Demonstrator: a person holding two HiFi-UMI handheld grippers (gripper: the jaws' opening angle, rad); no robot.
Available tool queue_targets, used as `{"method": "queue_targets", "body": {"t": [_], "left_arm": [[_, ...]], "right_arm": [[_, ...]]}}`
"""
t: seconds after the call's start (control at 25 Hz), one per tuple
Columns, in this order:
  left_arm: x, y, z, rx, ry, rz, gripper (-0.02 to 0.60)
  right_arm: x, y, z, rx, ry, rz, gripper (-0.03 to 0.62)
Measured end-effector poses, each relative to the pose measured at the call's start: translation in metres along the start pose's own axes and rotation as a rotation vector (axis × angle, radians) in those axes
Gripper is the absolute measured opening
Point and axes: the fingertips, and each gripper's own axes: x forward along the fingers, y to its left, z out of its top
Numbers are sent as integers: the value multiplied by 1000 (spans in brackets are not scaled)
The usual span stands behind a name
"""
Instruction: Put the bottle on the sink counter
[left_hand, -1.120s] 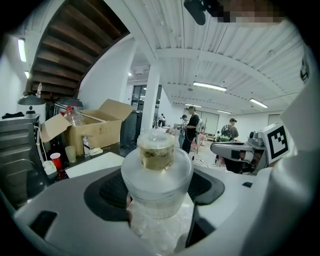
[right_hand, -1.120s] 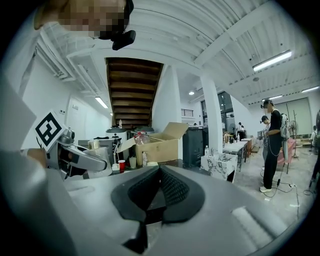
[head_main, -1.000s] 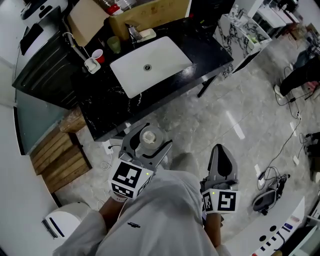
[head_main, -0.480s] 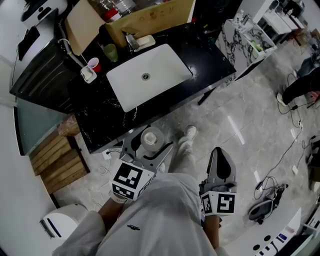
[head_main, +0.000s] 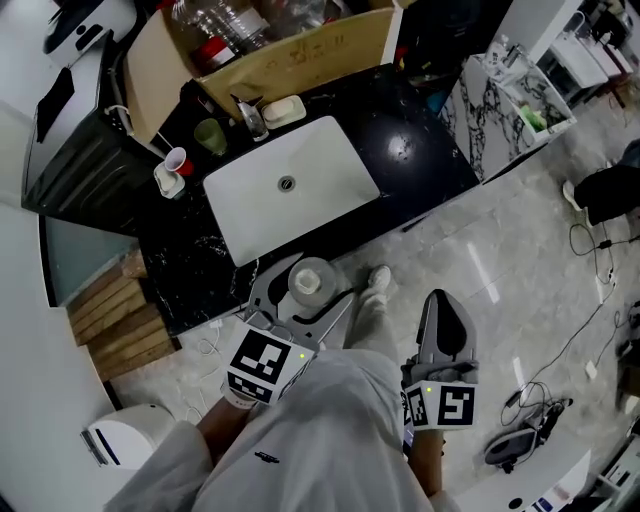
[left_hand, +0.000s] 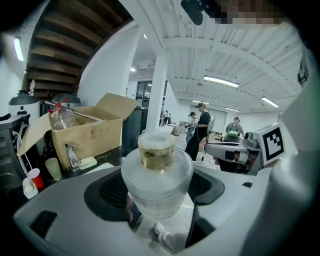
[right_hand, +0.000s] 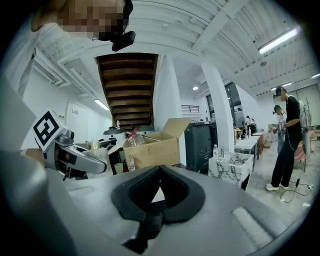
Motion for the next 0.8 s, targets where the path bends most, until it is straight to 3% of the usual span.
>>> {"method": "queue_targets", "body": {"t": [0.56, 0.8], "left_arm": [[136, 33, 91, -46, -1, 115, 337], [183, 42, 116, -76, 6, 173, 337]], "right_arm": [[135, -117, 45, 6, 13, 131, 11], [186, -164, 47, 11, 37, 196, 11]]}}
